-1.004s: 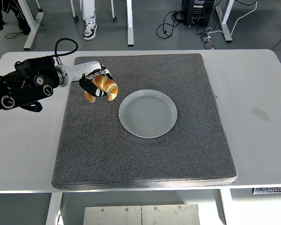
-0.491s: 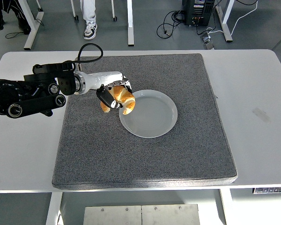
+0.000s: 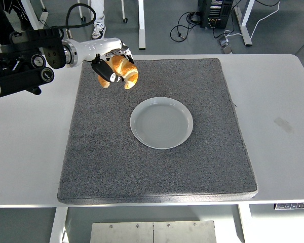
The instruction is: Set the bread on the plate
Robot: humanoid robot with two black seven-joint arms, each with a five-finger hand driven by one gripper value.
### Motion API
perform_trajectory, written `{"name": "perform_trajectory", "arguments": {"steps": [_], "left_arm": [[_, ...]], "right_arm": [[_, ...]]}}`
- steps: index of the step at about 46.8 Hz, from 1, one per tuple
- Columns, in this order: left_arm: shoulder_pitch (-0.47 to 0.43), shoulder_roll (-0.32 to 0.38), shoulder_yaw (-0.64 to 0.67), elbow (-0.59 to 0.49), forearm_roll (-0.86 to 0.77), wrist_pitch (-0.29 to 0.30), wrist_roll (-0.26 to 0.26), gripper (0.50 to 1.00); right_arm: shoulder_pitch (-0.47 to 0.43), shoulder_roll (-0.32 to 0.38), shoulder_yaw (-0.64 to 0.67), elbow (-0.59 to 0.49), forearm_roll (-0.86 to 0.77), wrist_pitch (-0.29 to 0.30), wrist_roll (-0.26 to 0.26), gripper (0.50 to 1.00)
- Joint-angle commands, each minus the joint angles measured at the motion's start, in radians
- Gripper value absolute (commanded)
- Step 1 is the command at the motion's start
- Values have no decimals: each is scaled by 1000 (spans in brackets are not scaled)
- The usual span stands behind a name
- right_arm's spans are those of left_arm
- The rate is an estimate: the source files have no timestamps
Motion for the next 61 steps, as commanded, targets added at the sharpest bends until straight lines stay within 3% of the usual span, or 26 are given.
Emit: {"name": "perform_trajectory", "arguments": {"steps": [1,14,23,61], "left_arm": [[1,-14,-1,-1,1,-1,1,500],[46,-139,2,19,15,7,1,500],[93,-222,10,88,21,9,6,500],[173,-318,11,170,65,13,7,500]], "right_arm": [[0,0,0,1,0,-1,0,1000],[0,0,0,1,0,0,0,1000],[0,0,0,0,0,0,0,1000],[0,0,0,0,0,-1,0,1000]]}}
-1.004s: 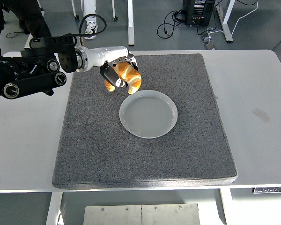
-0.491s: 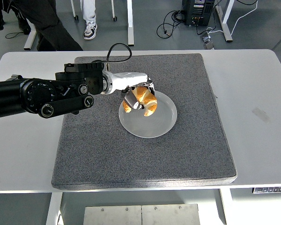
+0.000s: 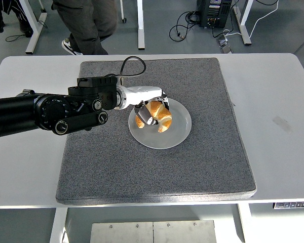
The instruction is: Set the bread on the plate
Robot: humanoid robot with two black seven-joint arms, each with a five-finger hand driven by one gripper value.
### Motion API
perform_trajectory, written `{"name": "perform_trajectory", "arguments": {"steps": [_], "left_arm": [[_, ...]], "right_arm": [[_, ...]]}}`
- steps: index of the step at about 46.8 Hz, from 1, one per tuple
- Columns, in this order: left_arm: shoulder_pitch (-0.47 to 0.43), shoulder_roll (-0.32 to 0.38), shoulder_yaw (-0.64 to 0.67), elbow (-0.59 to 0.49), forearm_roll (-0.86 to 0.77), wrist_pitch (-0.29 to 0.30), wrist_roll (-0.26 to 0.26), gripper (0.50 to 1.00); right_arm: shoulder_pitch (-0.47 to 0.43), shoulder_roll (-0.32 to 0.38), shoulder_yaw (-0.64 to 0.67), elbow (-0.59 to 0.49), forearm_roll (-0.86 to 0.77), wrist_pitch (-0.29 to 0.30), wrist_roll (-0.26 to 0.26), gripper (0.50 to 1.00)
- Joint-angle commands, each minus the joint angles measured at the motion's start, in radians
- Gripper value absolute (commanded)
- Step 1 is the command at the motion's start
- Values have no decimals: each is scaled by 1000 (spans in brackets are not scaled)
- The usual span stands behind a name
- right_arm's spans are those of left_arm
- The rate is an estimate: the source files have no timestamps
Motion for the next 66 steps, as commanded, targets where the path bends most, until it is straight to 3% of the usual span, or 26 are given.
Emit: {"name": "perform_trajectory", "arguments": {"steps": [1,4,5,8,13,34,41,54,66], "left_arm": [[-1,0,0,0,-2,0,0,500],[0,0,-1,0,-2,0,5,500],[0,0,-1,0,-2,2,5,520],[0,0,-3,1,-2,2,5,720],[0,0,0,17,-2,8,5,793],[15,-8,-3,23,-9,8,3,901],[8,-3,-14,21,-23,8,3,970],[-11,14,-52,21,-109,8,3,983],[-84,55,-100,23,-273,23,2,981]], "right_arm": [[0,0,0,1,-1,0,0,1000],[0,0,0,1,1,0,0,1000],[0,0,0,-1,1,0,0,1000],[0,0,0,-1,1,-1,0,1000],[0,0,0,-1,1,-1,0,1000],[0,0,0,1,1,0,0,1000],[0,0,0,-1,1,0,0,1000],[0,0,0,-1,-1,-1,0,1000],[0,0,0,1,1,0,0,1000]]}}
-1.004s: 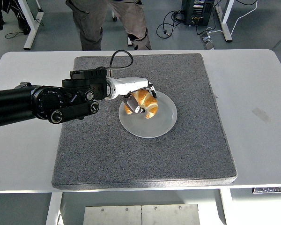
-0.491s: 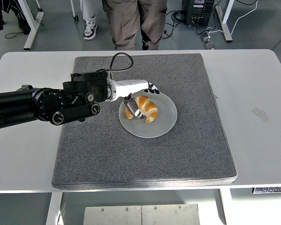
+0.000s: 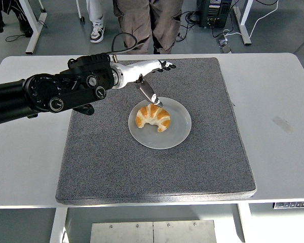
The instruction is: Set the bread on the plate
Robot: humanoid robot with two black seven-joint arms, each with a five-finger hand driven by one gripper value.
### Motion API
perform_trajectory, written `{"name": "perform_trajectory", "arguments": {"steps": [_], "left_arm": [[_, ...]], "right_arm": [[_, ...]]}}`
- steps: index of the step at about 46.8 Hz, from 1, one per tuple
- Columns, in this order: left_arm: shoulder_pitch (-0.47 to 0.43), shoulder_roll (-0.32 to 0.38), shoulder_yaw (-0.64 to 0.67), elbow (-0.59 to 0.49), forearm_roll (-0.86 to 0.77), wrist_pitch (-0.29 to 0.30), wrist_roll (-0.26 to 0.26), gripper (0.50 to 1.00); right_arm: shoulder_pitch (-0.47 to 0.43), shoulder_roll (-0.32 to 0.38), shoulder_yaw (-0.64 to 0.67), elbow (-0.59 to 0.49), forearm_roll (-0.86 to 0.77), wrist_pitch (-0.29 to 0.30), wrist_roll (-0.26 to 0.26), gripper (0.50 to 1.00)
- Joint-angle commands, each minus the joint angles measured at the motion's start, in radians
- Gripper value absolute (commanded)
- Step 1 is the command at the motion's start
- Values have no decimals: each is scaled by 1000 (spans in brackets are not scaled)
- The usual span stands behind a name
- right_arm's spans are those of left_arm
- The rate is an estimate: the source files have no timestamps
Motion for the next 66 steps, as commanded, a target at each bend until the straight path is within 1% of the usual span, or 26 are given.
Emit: {"name": "perform_trajectory", "arguments": {"steps": [1,5,9,15,21,26,34,40,46,52,56,62,66], "left_arm": [[-20,18,-15,1,-40,2,-1,981],[-21,55,-62,1,-98,2,-11,981],[-17,75,-107,26,-136,0,-11,981],[-3,78,-176,90,-207,0,-9,981],[40,76,-260,167,-357,-1,-14,981],[48,70,-283,228,-411,-12,-11,981],[49,73,-328,248,-446,-15,-11,981],[51,78,-365,274,-508,-53,-9,981],[68,86,-426,332,-574,-101,-9,981],[102,147,-498,346,-606,-145,-9,981],[135,170,-562,346,-615,-173,-11,981],[181,199,-641,348,-615,-182,-11,981],[207,205,-676,348,-615,-182,-11,981]], "right_arm": [[0,0,0,-1,0,0,0,1000],[0,0,0,1,0,0,0,1000],[0,0,0,-1,0,-1,0,1000],[0,0,0,1,-1,0,0,1000],[0,0,0,1,0,-1,0,1000],[0,0,0,-1,0,0,0,1000],[0,0,0,-1,0,0,0,1000],[0,0,0,1,0,0,0,1000],[0,0,0,1,0,0,0,1000],[6,0,8,2,0,2,0,1000],[9,0,3,2,0,2,0,1000],[6,0,0,2,0,2,0,1000],[6,0,0,1,0,2,0,1000]]}}
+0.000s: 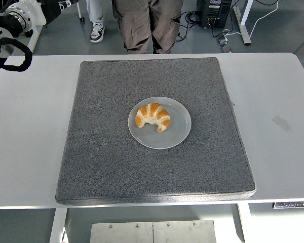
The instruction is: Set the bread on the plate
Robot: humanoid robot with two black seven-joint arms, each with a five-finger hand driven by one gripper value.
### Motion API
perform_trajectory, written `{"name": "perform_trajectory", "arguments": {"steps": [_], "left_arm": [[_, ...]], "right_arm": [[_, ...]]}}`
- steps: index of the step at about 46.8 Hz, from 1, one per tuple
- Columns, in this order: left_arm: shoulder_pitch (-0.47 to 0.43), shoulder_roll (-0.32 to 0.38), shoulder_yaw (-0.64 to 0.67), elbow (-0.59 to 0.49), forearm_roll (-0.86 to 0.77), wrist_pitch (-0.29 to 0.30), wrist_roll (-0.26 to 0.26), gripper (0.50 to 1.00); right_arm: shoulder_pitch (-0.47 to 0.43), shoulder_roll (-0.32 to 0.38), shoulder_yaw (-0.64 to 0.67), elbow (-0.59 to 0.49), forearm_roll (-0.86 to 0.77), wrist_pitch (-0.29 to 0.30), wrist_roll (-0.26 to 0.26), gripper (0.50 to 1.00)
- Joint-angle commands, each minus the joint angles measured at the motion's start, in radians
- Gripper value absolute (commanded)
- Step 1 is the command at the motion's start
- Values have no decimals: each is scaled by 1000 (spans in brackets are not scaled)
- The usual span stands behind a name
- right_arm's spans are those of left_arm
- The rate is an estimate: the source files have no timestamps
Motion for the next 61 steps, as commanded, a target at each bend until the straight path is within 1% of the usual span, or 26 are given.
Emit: {"name": "perform_trajectory", "arguments": {"steps": [1,7,12,19,25,31,37,40,43,50,61], "left_arm": [[24,6,-31,2,0,0,0,981],[76,9,-106,2,0,0,0,981],[113,6,-137,5,0,0,-3,981],[138,-9,-164,68,-1,-3,-6,981],[142,-60,-200,102,-4,-38,-18,981],[161,-80,-226,103,-32,-47,-23,981],[184,-104,-238,103,-58,-76,-58,981],[194,-118,-240,103,-58,-76,-72,981],[207,-127,-243,105,-60,-76,-74,981],[227,-129,-280,106,-72,-75,-75,981],[245,-132,-278,111,-72,-69,-75,981]], "right_arm": [[0,0,0,-1,0,-1,0,1000],[1,0,0,-2,0,-2,0,1000],[1,0,0,-2,0,-2,0,1000],[1,0,0,-2,0,-4,0,1000],[3,0,0,-2,0,-4,0,1000],[3,0,1,-2,0,-5,0,1000],[1,0,1,-2,0,-5,0,1000],[0,0,1,-4,-1,-5,0,1000],[-2,0,3,-4,0,-5,0,1000],[-5,0,3,-6,-1,-5,0,1000],[-3,0,1,-10,0,-7,0,1000]]}}
